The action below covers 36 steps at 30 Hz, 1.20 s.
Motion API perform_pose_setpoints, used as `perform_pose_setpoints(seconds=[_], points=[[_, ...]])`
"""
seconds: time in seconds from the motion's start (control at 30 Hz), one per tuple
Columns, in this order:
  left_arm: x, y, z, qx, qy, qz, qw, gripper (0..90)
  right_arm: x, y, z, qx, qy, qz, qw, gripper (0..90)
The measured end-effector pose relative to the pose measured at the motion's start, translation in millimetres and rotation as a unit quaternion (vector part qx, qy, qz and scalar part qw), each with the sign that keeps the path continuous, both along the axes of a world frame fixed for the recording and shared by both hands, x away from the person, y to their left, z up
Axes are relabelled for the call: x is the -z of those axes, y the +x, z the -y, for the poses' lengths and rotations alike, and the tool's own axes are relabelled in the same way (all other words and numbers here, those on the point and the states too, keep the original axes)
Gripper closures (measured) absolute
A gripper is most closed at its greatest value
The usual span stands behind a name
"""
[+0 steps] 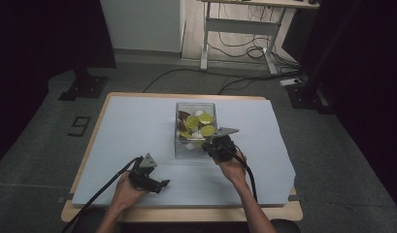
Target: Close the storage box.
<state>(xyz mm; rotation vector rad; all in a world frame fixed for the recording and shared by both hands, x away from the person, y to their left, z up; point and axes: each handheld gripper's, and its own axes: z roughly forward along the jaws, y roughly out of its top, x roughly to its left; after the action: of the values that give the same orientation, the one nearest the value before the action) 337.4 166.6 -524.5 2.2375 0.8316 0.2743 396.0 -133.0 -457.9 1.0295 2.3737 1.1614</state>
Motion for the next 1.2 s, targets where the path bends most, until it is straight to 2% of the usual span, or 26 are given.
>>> perform_pose_setpoints(seconds=[0.3,0.5,0.63,0.83,1.0,1.2], points=[[0.6,-0.2,-0.1,-0.002,0.01,0.001,0.9999,3.0,1.4,0.6,-1.4,0.001,0.0,0.007,1.0,82.1],[2.3,-0.9,0.0,-0.006,0.039,0.007,0.9992,1.3,1.3,0.4,-1.3,0.003,0.002,0.001,1.0,80.0],[3.2,-0.2,-1.2,-0.01,0.036,0.001,0.9993,0.6,1.3,-0.7,-2.6,-0.004,0.0,-0.01,0.9999,70.8],[3.9,-0.3,-1.5,-0.011,0.033,0.001,0.9994,0.3,1.8,-4.7,-5.1,-0.016,-0.029,-0.013,0.9994,55.2],[4.0,-0.3,-1.5,-0.012,0.032,0.0,0.9994,0.2,1.5,-8.6,-1.5,-0.017,-0.041,-0.017,0.9989,43.2],[4.0,-0.4,-1.7,-0.011,0.033,0.001,0.9994,0.2,1.1,-12.7,1.4,-0.022,-0.044,-0.016,0.9987,36.5]])
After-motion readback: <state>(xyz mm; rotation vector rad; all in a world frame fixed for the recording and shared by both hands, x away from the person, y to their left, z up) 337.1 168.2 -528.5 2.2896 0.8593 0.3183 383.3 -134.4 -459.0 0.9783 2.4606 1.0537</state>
